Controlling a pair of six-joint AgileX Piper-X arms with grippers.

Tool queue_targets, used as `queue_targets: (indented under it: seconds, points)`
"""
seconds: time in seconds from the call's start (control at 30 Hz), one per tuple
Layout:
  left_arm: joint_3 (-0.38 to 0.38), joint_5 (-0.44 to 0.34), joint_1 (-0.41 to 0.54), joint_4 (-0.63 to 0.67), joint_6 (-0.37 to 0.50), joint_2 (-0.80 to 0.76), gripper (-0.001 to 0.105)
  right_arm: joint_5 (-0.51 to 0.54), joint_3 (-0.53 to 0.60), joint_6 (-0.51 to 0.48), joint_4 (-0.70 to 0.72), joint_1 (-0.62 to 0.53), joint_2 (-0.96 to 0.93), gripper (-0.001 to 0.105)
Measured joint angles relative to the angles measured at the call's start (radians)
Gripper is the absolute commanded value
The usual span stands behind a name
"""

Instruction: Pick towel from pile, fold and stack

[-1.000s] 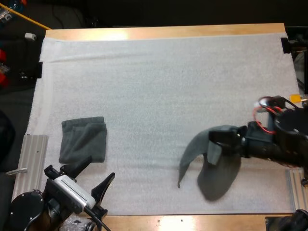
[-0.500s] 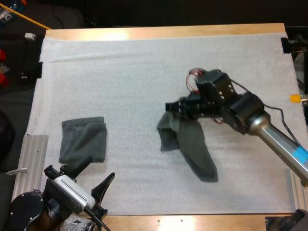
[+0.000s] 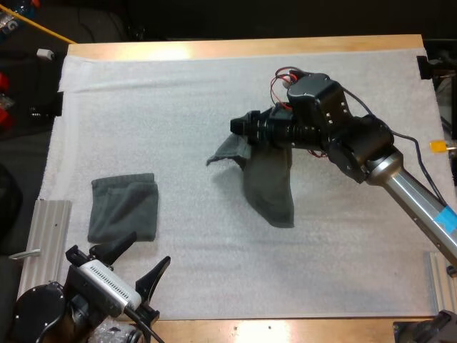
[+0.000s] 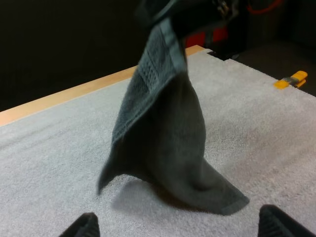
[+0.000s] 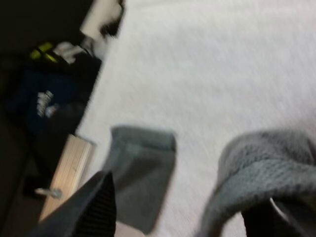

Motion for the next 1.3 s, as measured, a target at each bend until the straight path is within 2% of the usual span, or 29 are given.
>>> queue_targets:
  seconds: [0.07,0.2,0.4,0.6,0.7,0.87,1.13,1.3]
  points:
    - [0.0,0.0,0.0,0.0,0.0,0.0,0.062,0.02,0.0,-0.006,0.055,0.0,0.0,0.055]
    - [0.0,0.006,0.0,0.0,0.0,0.0,0.062,0.127,0.0,-0.067,0.18,0.0,0.0,0.055]
    - [0.0,0.038,0.0,0.0,-0.01,0.0,0.062,0.271,0.0,-0.255,0.384,0.0,0.003,0.055]
    - [0.0,0.044,0.0,0.0,-0.01,0.0,0.062,0.573,0.0,-0.409,0.601,0.0,0.003,0.055]
    - [0.0,0.045,0.0,0.0,-0.01,0.0,0.062,0.674,0.0,-0.445,0.715,0.0,0.003,0.055]
    - [0.0,0.045,0.0,0.0,-0.01,0.0,0.062,0.664,0.0,-0.442,0.799,0.0,-0.002,0.055]
    - [0.0,0.045,0.0,0.057,-0.01,0.0,0.062,0.507,0.0,-0.393,0.796,0.0,-0.055,0.055]
    - [0.0,0.045,0.0,0.061,-0.011,0.0,0.062,0.463,0.053,-0.347,0.733,0.0,-0.055,0.055]
